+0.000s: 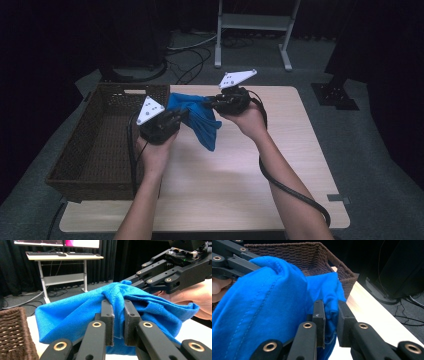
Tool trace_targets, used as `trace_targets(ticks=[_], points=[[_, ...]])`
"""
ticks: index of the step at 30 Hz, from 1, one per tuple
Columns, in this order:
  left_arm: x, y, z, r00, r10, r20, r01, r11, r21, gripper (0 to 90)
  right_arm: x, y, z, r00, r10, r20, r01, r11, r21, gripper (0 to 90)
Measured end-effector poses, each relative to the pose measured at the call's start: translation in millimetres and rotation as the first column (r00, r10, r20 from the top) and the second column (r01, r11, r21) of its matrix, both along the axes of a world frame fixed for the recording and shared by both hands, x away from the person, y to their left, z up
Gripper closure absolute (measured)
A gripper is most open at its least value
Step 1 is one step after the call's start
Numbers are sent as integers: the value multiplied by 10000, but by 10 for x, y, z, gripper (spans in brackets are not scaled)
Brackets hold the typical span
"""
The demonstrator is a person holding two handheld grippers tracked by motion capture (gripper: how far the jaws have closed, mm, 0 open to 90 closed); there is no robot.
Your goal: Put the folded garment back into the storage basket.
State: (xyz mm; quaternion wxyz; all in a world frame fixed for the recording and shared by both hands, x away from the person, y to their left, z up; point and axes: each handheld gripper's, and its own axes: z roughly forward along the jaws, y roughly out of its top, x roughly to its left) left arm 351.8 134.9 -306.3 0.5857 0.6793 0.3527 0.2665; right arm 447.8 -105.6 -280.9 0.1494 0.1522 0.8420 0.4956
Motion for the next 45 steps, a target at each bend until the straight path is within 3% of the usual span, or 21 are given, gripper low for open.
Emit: trace_targets(ticks=[11, 45], points=[[-43, 194, 26, 9997, 226, -3, -226, 9997, -42, 819, 31, 206, 96, 9994, 296, 174, -295, 9995, -66, 795], [-94, 1075, -4, 9941, 1041, -302, -1048, 9942, -239, 819, 197, 1130, 66, 9944, 1055, -100, -1055, 9944, 8, 794]])
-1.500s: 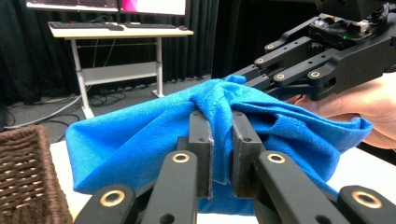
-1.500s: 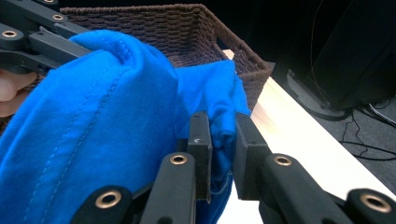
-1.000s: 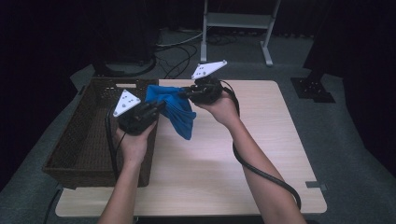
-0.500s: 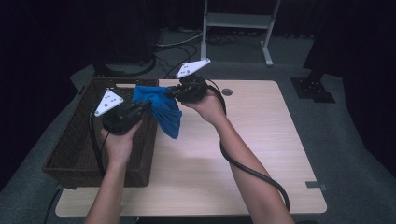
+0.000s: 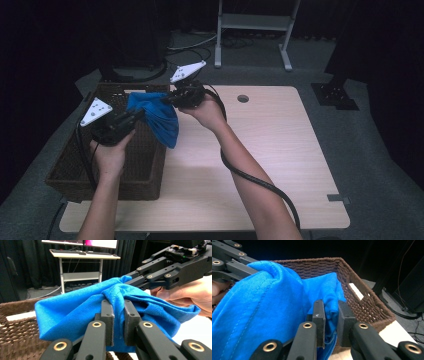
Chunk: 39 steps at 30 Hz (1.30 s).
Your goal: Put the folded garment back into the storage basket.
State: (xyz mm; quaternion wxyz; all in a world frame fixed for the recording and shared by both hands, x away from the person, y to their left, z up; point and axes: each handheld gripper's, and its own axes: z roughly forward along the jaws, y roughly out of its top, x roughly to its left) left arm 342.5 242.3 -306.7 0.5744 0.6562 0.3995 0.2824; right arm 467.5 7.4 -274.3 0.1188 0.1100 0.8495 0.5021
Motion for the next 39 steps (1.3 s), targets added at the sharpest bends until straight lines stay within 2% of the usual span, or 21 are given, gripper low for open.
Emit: trace_targets(ticks=[8, 28, 33, 39], points=[[-23, 216, -27, 9997, 244, -84, -244, 9997, -23, 819, 28, 195, -40, 9998, 163, -61, -162, 9998, 97, 794], [-86, 743, -61, 9963, 774, -380, -760, 9965, 349, 819, 54, 734, -167, 9971, 689, -311, -685, 9976, 135, 794], [-112, 866, -76, 9946, 916, -486, -900, 9954, 327, 819, 66, 868, -202, 9955, 856, -397, -851, 9963, 145, 794], [-129, 926, -75, 9935, 1014, -516, -996, 9944, 357, 818, 67, 962, -214, 9946, 959, -407, -954, 9953, 134, 794]])
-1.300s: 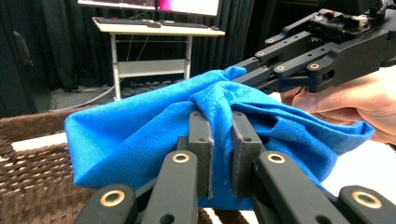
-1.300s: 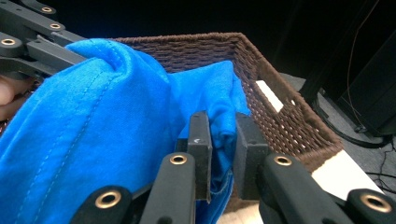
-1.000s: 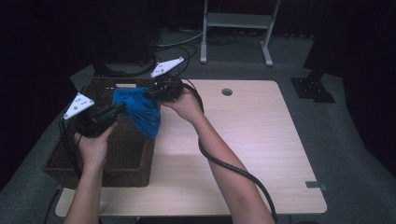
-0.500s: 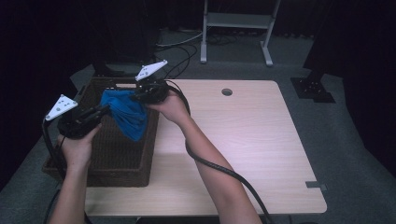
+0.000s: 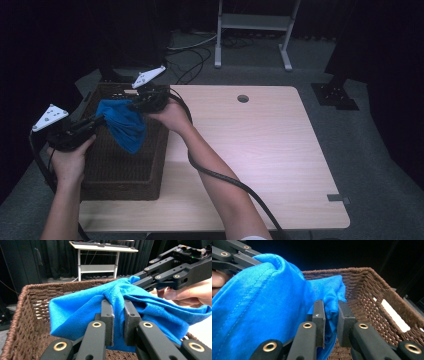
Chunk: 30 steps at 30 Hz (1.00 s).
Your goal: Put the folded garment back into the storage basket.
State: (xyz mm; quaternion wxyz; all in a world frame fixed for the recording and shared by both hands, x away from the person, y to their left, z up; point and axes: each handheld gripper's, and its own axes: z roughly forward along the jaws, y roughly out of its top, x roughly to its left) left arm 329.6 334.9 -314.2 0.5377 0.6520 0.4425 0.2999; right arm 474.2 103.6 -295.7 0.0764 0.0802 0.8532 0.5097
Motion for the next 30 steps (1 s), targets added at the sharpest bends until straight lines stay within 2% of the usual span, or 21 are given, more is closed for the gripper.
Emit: trace_targets(ticks=[3, 12, 20, 24, 30], points=[[-7, 27, -3, 10000, 76, -14, -76, 10000, -10, 818, -5, 54, -7, 10000, 64, -19, -64, 10000, 13, 794], [-20, 68, -30, 9999, 161, -26, -161, 9995, -256, 815, -7, 75, -26, 9999, 101, -29, -101, 9999, 13, 794], [-18, 74, -49, 9999, 139, -93, -142, 9994, -307, 792, -17, 103, -64, 9999, 115, -77, -115, 9999, -4, 794], [-14, 76, -50, 9997, 196, -154, -201, 9993, -302, 758, -4, 113, -103, 9998, 117, -185, -118, 9999, -13, 794], [-4, 78, -56, 9992, 371, -139, -376, 9987, -357, 641, 3, 119, -140, 9997, 118, -216, -120, 9999, -86, 795]])
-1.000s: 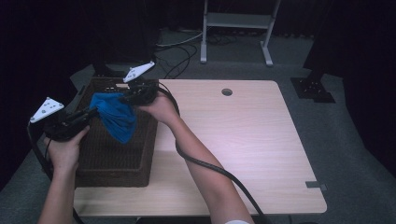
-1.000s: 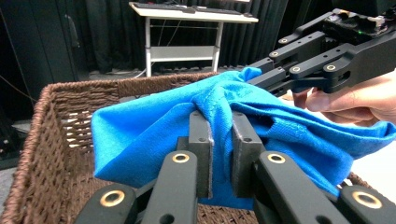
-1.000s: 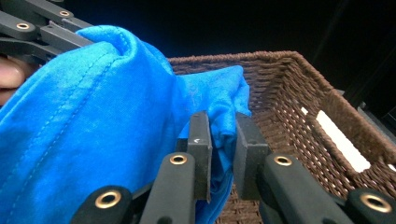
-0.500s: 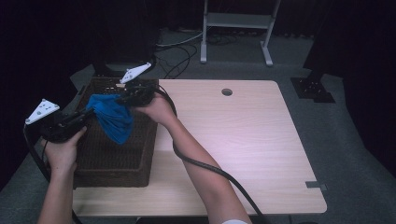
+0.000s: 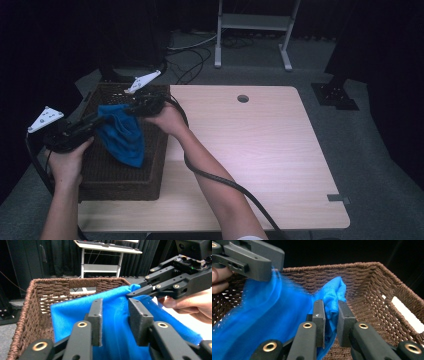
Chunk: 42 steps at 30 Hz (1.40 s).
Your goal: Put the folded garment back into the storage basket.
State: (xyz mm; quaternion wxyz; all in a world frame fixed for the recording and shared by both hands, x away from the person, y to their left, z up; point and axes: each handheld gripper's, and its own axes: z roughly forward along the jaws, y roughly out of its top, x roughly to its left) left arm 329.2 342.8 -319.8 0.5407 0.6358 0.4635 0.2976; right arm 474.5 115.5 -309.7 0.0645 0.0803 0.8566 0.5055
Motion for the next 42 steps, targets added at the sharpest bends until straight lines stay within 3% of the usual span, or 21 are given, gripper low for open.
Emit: trace_targets(ticks=[11, 21, 35, 37, 42], points=[[26, -10, -12, 9988, 405, 271, -405, 9992, 1, 279, 4, 2, -75, 9999, -81, -111, 79, 9999, -98, 794], [62, -32, -13, 9981, 480, 390, -479, 9988, -20, 17, 12, -6, -78, 9999, -130, -87, 130, 9999, -47, 793], [74, -35, -21, 9983, 506, 294, -507, 9987, 31, 0, 33, -2, -89, 9997, -200, -136, 201, 9998, 20, 763], [74, -38, -21, 9984, 485, 285, -487, 9988, 71, 0, 32, -4, -90, 9996, -273, -99, 273, 9996, 58, 743], [76, -43, -20, 9985, 475, 287, -477, 9988, 91, 0, 51, -12, -78, 9989, -449, -133, 451, 9989, 130, 594]])
